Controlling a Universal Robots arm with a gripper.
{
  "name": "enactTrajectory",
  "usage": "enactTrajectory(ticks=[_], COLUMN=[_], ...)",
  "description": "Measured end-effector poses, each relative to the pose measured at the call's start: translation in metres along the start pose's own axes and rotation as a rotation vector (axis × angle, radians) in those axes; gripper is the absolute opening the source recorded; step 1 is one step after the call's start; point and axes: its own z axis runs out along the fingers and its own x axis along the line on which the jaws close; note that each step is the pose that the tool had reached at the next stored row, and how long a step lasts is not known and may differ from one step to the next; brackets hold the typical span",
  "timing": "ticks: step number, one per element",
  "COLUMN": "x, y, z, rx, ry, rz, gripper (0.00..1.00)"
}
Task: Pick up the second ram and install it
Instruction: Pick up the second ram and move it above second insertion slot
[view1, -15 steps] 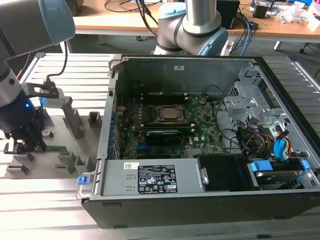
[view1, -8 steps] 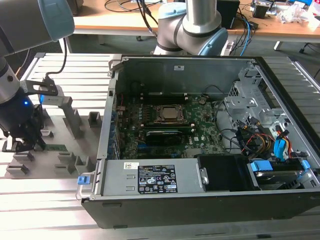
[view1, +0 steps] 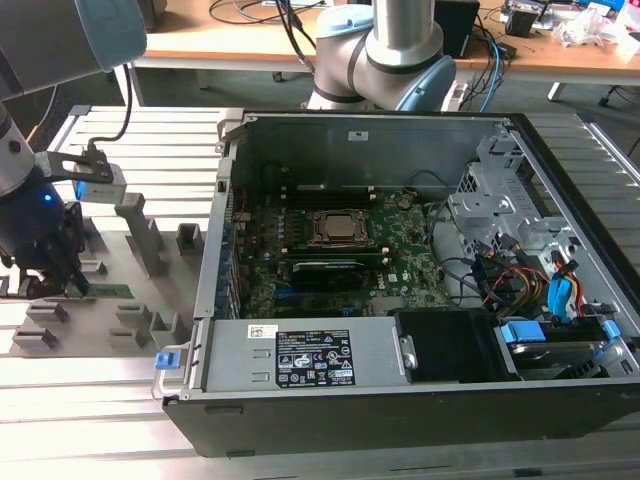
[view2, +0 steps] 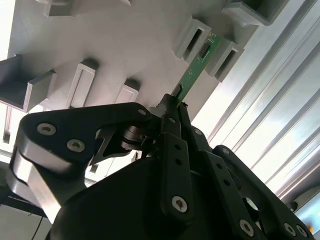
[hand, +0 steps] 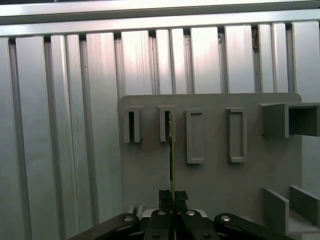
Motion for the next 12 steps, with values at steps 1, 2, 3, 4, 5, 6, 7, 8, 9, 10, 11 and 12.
enactTrajectory(ticks=[1, 2, 3, 4, 5, 6, 7, 8, 9, 10, 11, 12], x=[0.0000, 0.0000, 0.0000, -0.0001, -0.0001, -0.0001, -0.0001, -0.0001, -0.0001, -0.0001, -0.0001, -0.0002], y=[-0.0001, -0.0002, -0.0003, -0.0004, -0.0005, -0.0006, -0.0008, -0.0009, -0.0010, -0.0012, -0.0012, -0.0013], z=[-0.0037, -0.0055, -0.0072, -0.0082, -0.0086, -0.0096, -0.0105, -0.0111, -0.0125, -0.0138, -0.0146, -0.0155], rx=[0.0000, -0.0001, 0.0000, 0.0000, 0.0000, 0.0000, 0.0000, 0.0000, -0.0002, -0.0001, -0.0001, -0.0001], ry=[0.0000, 0.0000, 0.0000, 0.0000, -0.0001, 0.0001, 0.0000, 0.0000, 0.0001, 0.0000, 0.0000, 0.0000], rz=[0.000, 0.000, 0.000, 0.000, 0.000, 0.000, 0.000, 0.000, 0.000, 0.000, 0.000, 0.000], gripper=[0.14, 0.14, 0.14, 0.14, 0.14, 0.14, 0.14, 0.14, 0.14, 0.14, 0.14, 0.14])
